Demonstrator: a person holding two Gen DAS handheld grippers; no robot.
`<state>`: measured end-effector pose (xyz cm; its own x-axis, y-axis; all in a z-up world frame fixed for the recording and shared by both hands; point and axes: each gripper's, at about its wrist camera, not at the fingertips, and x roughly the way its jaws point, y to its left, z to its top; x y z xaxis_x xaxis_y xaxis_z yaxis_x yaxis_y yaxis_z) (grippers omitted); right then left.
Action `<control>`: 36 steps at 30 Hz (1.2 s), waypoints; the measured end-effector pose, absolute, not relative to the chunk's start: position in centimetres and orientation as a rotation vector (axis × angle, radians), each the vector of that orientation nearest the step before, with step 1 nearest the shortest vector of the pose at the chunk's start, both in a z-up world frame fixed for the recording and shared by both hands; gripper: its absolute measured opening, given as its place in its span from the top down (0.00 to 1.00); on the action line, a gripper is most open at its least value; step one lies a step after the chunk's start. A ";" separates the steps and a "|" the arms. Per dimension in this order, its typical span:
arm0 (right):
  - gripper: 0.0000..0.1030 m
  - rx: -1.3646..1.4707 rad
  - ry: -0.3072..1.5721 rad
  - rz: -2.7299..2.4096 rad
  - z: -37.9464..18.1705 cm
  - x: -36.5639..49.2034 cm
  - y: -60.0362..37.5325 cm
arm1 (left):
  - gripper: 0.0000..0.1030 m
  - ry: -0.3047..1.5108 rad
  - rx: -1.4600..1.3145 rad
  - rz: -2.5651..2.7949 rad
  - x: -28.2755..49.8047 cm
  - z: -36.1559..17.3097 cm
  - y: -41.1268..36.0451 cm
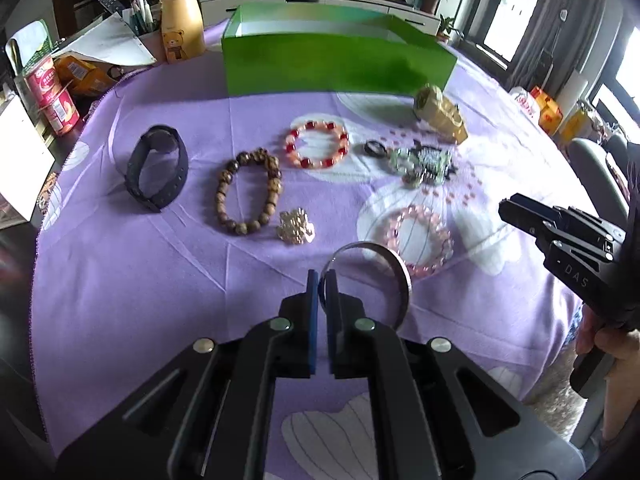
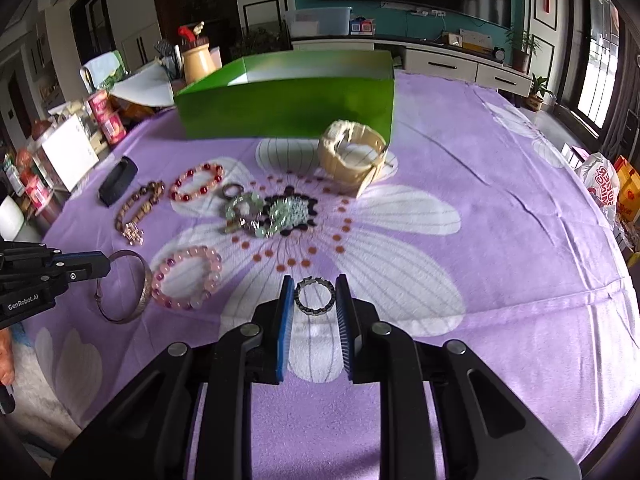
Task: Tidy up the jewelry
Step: 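Grasp the silver bangle with the left tool while the right tool grasps a silver ring, then carry bangle and ring into the green box and open both tools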
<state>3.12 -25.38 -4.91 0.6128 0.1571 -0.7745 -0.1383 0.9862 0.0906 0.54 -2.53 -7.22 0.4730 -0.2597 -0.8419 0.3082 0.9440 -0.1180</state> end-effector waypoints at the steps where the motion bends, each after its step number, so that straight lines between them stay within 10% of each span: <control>1: 0.80 0.024 0.891 0.172 -4.7 3.2 -25.4 | 0.97 1.012 0.052 -0.347 0.6 -6.9 -2.5; 36: 0.80 0.022 0.671 0.247 2.6 19.9 -23.5 | 0.97 0.788 0.036 -0.244 21.3 2.5 -4.1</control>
<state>19.91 -23.47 2.62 0.7549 0.2333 -0.6129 -0.2194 0.9706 0.0992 21.29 -4.06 2.54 0.6786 -0.2041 -0.7056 0.2307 0.9712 -0.0590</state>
